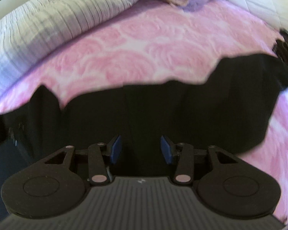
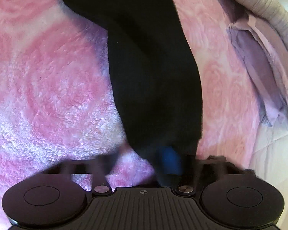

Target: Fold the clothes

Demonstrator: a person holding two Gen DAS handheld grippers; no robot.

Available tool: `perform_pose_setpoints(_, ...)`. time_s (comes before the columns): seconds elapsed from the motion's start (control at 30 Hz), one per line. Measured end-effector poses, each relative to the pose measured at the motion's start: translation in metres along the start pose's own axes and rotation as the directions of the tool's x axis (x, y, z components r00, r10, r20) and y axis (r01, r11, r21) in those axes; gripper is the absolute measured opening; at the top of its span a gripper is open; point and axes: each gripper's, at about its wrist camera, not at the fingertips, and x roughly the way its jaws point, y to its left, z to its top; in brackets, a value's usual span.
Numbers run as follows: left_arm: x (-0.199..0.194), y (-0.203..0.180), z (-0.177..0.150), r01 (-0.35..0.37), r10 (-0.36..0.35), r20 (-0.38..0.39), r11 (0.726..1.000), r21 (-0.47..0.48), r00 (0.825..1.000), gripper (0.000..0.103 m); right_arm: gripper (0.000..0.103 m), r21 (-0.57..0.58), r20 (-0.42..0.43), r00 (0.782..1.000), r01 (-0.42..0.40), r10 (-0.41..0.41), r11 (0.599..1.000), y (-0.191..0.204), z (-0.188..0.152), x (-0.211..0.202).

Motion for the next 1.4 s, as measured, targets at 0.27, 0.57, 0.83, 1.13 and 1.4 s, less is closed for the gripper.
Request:
perform_pose_setpoints(0.27, -0.030, -0.002, -0.047, 0.026, -0.028, -0.045, 0.999, -0.032, 0.999, 0.040, 0.011, 0.050, -0.100, 0.994, 0.046, -0.041, 0.998, -0.002, -0.013, -0.047)
perform_pose_setpoints(0.57, -0.078, 0.009, -0.083, 0.004, -0.008, -0.041, 0.996, -0.094, 0.999, 0.041, 0.035, -0.097, -0.145, 0.986, 0.064, -0.077, 0.993, 0.061, -0.018, -0.034)
perform_pose_setpoints(0.83, -0.139, 0.073, -0.161, -0.162, 0.135, -0.110, 0.941, -0.295, 0.985, 0.042, 0.056, 0.022, -0.107, 0.994, 0.025, -0.022, 0.999, 0.076, 0.008, -0.074)
perform_pose_setpoints(1.13, -0.169, 0.094, -0.216, -0.241, 0.185, -0.195, 0.914, -0.325, 0.963, 0.044, 0.057, 0.917, 0.245, 0.965, -0.263, 0.097, 0.301, -0.013, -0.075, -0.067)
perform_pose_setpoints(1.4, -0.137, 0.052, -0.176, -0.153, 0.112, -0.208, 0.970, -0.190, 0.972, 0.044, 0.057, 0.881, 0.332, 0.940, -0.339, -0.079, -0.329, -0.027, -0.150, -0.007)
